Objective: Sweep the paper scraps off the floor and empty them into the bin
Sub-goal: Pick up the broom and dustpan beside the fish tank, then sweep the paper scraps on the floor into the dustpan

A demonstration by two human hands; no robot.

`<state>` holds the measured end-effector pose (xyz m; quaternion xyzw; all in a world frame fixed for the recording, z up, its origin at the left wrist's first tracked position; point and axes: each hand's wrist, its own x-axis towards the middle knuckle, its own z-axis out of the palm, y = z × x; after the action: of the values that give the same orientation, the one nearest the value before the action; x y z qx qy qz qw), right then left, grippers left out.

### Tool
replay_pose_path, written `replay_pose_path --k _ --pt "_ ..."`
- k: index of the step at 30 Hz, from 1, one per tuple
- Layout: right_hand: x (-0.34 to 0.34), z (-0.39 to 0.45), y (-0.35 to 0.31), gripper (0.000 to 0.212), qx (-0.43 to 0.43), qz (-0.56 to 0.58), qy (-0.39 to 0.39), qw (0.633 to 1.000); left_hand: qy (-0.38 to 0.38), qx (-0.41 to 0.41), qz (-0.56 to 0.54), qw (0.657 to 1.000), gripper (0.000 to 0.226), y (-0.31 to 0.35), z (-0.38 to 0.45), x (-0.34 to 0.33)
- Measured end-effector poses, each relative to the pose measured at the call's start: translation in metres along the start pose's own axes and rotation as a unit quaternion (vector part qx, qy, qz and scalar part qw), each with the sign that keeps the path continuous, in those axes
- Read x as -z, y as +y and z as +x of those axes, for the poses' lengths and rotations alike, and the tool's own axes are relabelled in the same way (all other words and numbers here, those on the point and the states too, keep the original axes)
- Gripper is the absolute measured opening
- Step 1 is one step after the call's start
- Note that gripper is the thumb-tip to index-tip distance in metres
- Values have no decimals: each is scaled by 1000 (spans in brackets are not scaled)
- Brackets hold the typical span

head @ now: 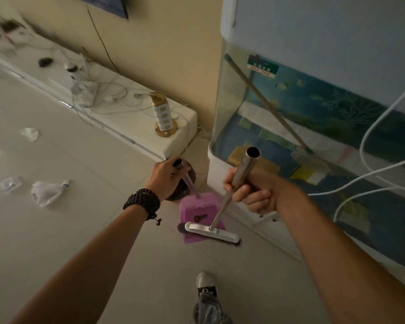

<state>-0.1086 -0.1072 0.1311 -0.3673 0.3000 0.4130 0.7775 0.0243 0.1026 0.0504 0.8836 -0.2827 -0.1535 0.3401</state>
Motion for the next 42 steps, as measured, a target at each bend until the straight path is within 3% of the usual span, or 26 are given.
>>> replay_pose_path --k 7,12,16,18,21,24,27,29,32,34,39,42 --pt "-112 -61 -2 28 58 -151 7 987 115 33 -12 993 20 7 -104 99" --pt "-206 -72 3 31 64 -227 32 971 203 111 -56 971 32 -9 -183 172" --pt "-269 -49 15 33 40 -278 41 959 282 209 -33 936 36 -41 -253 223" --pt "-289 -29 22 30 10 -253 10 967 307 246 -40 918 35 -64 -283 240" --pt "-324 11 40 21 6 -164 -3 986 307 316 -12 898 7 -96 -328 262" --pt "-357 50 54 16 1 -58 23 998 299 383 -5 874 27 -124 -356 278" --pt "-373 102 47 26 -85 -4 7 996 317 426 -11 847 38 -151 -368 293" --pt "-386 134 37 35 -100 -91 23 991 341 441 -5 830 41 -165 -368 305" --pt "-415 174 19 13 -105 -298 64 947 370 468 3 803 41 -188 -362 331" --pt "-421 205 3 16 -127 -355 91 922 381 486 4 786 42 -207 -352 348" --pt "-442 274 -30 19 -71 -310 120 941 402 523 5 752 43 -252 -328 377" --pt "-458 307 -49 24 -79 -333 110 933 402 536 -15 742 39 -285 -317 386"
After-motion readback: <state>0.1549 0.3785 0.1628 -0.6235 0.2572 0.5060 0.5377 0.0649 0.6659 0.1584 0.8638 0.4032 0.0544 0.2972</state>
